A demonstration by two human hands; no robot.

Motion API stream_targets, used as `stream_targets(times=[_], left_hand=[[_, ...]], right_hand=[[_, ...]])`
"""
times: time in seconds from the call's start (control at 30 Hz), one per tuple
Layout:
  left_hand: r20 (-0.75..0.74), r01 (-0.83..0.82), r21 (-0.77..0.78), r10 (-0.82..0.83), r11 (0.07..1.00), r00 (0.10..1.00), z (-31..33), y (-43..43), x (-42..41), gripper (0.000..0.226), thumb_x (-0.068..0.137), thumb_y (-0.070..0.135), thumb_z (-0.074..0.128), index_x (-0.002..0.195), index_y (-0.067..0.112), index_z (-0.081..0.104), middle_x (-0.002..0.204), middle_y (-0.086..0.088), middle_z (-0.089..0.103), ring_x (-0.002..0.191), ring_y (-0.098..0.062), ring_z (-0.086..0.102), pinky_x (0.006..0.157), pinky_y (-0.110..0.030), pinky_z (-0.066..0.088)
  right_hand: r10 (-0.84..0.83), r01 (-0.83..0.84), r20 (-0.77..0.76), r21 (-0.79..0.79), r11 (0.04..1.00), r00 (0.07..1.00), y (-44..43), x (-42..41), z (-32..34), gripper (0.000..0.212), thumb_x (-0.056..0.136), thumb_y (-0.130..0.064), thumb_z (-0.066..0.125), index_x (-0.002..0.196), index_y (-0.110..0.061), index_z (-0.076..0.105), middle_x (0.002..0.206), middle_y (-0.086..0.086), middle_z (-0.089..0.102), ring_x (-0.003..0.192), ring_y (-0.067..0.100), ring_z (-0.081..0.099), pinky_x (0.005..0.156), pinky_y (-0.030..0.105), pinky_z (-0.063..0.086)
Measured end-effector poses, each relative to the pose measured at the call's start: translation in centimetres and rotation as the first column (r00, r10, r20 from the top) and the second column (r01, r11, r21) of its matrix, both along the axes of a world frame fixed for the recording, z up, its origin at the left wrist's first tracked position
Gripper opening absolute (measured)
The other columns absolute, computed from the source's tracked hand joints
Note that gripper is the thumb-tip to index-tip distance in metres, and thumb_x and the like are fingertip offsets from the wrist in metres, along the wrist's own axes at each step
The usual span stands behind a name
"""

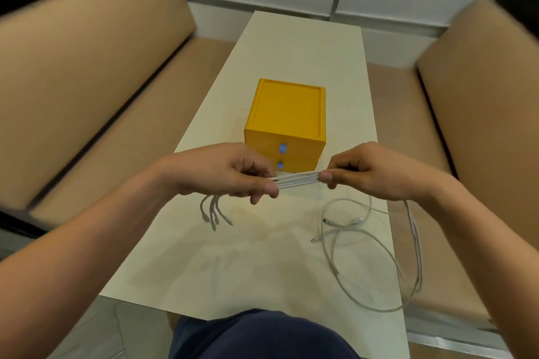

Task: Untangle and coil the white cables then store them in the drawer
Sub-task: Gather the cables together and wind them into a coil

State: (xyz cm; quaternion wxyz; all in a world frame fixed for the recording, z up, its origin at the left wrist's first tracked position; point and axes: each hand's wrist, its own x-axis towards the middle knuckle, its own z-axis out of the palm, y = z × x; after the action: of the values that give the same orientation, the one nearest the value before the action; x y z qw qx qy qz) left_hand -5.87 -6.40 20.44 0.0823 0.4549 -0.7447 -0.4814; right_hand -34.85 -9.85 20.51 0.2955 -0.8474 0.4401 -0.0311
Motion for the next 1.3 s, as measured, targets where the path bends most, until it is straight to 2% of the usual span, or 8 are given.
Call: stream_targets(times=[0.17, 0.43, 0.53, 0.8, 0.97, 1.03, 1.13, 1.3], left_hand=[[-0.011, -0.090, -0.117, 0.090, 0.989, 0.996, -1.0, -0.4, -0.1, 0.016, 0.100, 0.030, 0.066, 0.090, 0.023, 0.076, 0.073, 0.001, 0.073, 0.057, -0.004, 0.052, 0.056, -0.017, 0.039], [-0.332, -0.112, -0.181, 0.047, 0.977, 0.942, 1.0, 0.4, -0.7, 0.021, 0.094, 0.028, 0.067, 0.089, 0.011, 0.078, 0.064, 0.001, 0.066, 0.051, -0.005, 0.046, 0.053, -0.018, 0.037], [-0.203, -0.155, -0.231, 0.108, 0.961, 0.973, 0.7, -0.2, -0.1, 0.017, 0.098, 0.026, 0.067, 0.088, 0.020, 0.079, 0.064, 0.004, 0.066, 0.051, -0.003, 0.044, 0.052, -0.015, 0.034], [-0.205, -0.191, -0.286, 0.134, 0.939, 0.970, 1.3, -0.2, -2.4, 0.027, 0.099, 0.025, 0.067, 0.073, 0.027, 0.074, 0.062, 0.001, 0.063, 0.054, -0.012, 0.046, 0.055, -0.033, 0.038], [-0.084, -0.217, -0.307, 0.201, 0.927, 0.976, 0.6, -0.9, -2.7, 0.042, 0.099, 0.026, 0.067, 0.060, 0.040, 0.065, 0.051, 0.016, 0.057, 0.046, -0.004, 0.042, 0.049, -0.018, 0.030], [-0.055, -0.209, -0.341, 0.202, 0.916, 0.978, 0.1, -0.9, -2.9, 0.037, 0.099, 0.026, 0.067, 0.063, 0.035, 0.065, 0.050, 0.018, 0.056, 0.046, -0.003, 0.044, 0.049, -0.017, 0.030], [-0.062, -0.204, -0.380, 0.195, 0.902, 0.979, -0.6, -0.8, -3.0, 0.031, 0.099, 0.032, 0.067, 0.069, 0.024, 0.071, 0.053, 0.013, 0.056, 0.048, -0.005, 0.046, 0.049, -0.018, 0.031], [-0.074, -0.218, -0.342, 0.205, 0.914, 0.976, -0.9, -0.2, -3.1, 0.022, 0.097, 0.033, 0.070, 0.082, 0.018, 0.077, 0.065, 0.015, 0.071, 0.058, -0.001, 0.069, 0.058, -0.017, 0.051]], right_hand=[[0.168, -0.154, 0.171, -0.091, 0.984, 0.971, 1.1, 0.5, 2.0, 0.035, 0.101, -0.042, 0.060, 0.074, -0.020, 0.064, 0.057, -0.003, 0.050, 0.053, 0.012, 0.042, 0.052, 0.021, 0.030], [0.046, 0.038, 0.307, -0.263, 0.964, 0.951, -0.2, 0.4, 1.3, 0.033, 0.100, -0.040, 0.062, 0.073, -0.020, 0.066, 0.054, -0.001, 0.045, 0.048, 0.010, 0.036, 0.049, 0.021, 0.027], [0.083, 0.002, 0.418, -0.198, 0.980, 0.905, 0.1, -1.1, 2.6, 0.030, 0.098, -0.032, 0.066, 0.074, -0.014, 0.070, 0.055, -0.002, 0.046, 0.049, 0.006, 0.034, 0.050, 0.018, 0.027], [-0.070, 0.122, 0.175, -0.303, 0.945, 0.982, -2.1, 0.2, -1.2, 0.033, 0.102, -0.050, 0.054, 0.078, -0.030, 0.064, 0.053, -0.005, 0.048, 0.050, 0.013, 0.044, 0.052, 0.034, 0.035], [-0.165, 0.109, -0.162, -0.307, 0.945, 0.973, -0.8, 1.2, -1.9, 0.048, 0.106, -0.060, 0.025, 0.126, -0.036, 0.061, 0.113, -0.004, 0.066, 0.102, 0.021, 0.062, 0.089, 0.044, 0.049], [-0.131, 0.086, -0.074, -0.441, 0.893, 0.989, 0.4, 2.1, -2.6, 0.051, 0.109, -0.049, 0.028, 0.150, -0.025, 0.048, 0.144, 0.001, 0.056, 0.127, 0.025, 0.054, 0.111, 0.044, 0.038], [-0.077, 0.119, 0.120, -0.390, 0.913, 0.990, 1.8, 3.6, -3.6, 0.046, 0.108, -0.045, 0.030, 0.137, -0.023, 0.058, 0.131, -0.006, 0.064, 0.123, 0.015, 0.055, 0.124, 0.044, 0.022], [-0.115, 0.201, 0.233, -0.395, 0.897, 0.966, 2.8, 4.1, -4.4, 0.033, 0.106, -0.045, 0.035, 0.094, -0.022, 0.057, 0.075, -0.015, 0.049, 0.070, 0.014, 0.045, 0.062, 0.036, 0.036]])
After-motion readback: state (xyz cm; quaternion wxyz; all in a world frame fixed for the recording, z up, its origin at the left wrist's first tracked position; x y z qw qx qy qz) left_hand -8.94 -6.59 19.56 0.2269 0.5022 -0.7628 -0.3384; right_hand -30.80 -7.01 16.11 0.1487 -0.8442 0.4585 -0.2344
